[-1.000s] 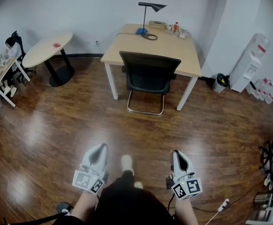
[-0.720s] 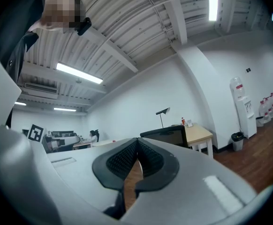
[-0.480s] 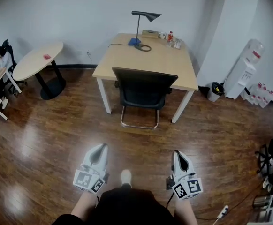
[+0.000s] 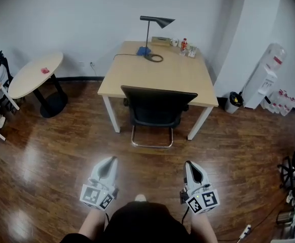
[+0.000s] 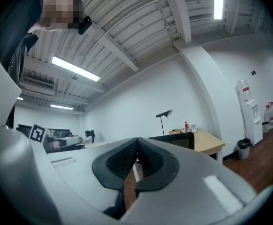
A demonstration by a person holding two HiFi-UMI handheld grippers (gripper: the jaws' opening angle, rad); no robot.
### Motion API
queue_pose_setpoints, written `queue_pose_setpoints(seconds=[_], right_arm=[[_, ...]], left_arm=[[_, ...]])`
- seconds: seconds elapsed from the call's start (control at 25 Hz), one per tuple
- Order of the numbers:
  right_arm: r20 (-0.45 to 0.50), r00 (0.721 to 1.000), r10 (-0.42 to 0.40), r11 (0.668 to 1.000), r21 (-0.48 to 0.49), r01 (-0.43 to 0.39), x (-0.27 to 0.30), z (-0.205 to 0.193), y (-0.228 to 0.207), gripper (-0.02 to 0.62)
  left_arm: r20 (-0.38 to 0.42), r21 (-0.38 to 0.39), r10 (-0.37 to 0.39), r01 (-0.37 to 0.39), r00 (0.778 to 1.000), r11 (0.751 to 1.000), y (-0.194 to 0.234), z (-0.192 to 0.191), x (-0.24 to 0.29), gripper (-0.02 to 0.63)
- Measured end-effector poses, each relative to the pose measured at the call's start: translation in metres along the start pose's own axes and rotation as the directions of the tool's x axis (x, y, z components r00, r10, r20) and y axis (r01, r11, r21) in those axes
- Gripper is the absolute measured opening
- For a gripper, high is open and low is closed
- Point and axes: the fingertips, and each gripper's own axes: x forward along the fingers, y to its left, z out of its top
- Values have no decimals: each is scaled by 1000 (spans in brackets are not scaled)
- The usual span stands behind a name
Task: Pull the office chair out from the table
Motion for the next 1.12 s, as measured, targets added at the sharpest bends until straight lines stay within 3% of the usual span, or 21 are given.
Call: queue_pose_setpoints(seconds=[0.24,0.64,0.76,0.88,1.12], right_arm=[[-32,999,5,1000,-22,-5,31,-9,3,14],[-81,996,-34,999,-30,31,72,-18,-25,14],[-90,995,-38,999,-28,36,90,-19,-39,14],[-91,996,-14,1000,-10,13,115,-19,-53,14],[-115,993,20,998,-56,-27,172,-16,-86,14]], left_arm=[[41,-90,8,-4,999,996,35,7,18,11],[3,-47,-22,22,1000,999,57,-3,60,11],[-1,-69,-37,36,999,997,61,-6,81,11],[2,-104,-52,52,999,993,67,-7,107,11],[0,-88,-58,57,998,994,84,-6,163,11]])
